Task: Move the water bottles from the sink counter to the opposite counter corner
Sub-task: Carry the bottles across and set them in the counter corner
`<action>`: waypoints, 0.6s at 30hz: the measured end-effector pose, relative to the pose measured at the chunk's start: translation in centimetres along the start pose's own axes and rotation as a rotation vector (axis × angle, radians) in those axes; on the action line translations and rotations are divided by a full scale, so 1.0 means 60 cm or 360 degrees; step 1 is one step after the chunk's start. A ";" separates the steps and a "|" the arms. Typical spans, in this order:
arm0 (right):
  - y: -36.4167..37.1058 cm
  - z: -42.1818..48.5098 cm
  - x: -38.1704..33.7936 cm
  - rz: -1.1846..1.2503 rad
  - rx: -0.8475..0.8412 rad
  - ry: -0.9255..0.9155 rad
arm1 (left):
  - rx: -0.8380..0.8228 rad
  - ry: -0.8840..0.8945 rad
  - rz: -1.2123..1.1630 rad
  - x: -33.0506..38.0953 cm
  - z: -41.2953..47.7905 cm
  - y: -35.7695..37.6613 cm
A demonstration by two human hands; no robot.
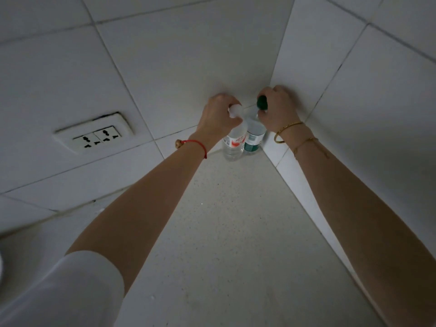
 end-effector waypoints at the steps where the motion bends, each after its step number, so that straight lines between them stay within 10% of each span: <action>1: 0.000 0.003 -0.002 -0.0016 -0.0008 0.0002 | -0.0004 0.0005 0.0002 0.002 0.003 0.000; 18: 0.009 -0.023 -0.012 -0.0139 -0.0016 -0.0016 | -0.0064 -0.0008 0.0163 0.017 -0.054 0.015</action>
Point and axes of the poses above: each hand's wrist, its own z-axis towards the middle knuckle, its own y-axis out of the palm, x = y × z, the point moved 6 cm from there along z, towards the middle knuckle, and after that the axes turned 4 degrees about z, right-handed, at the moved point
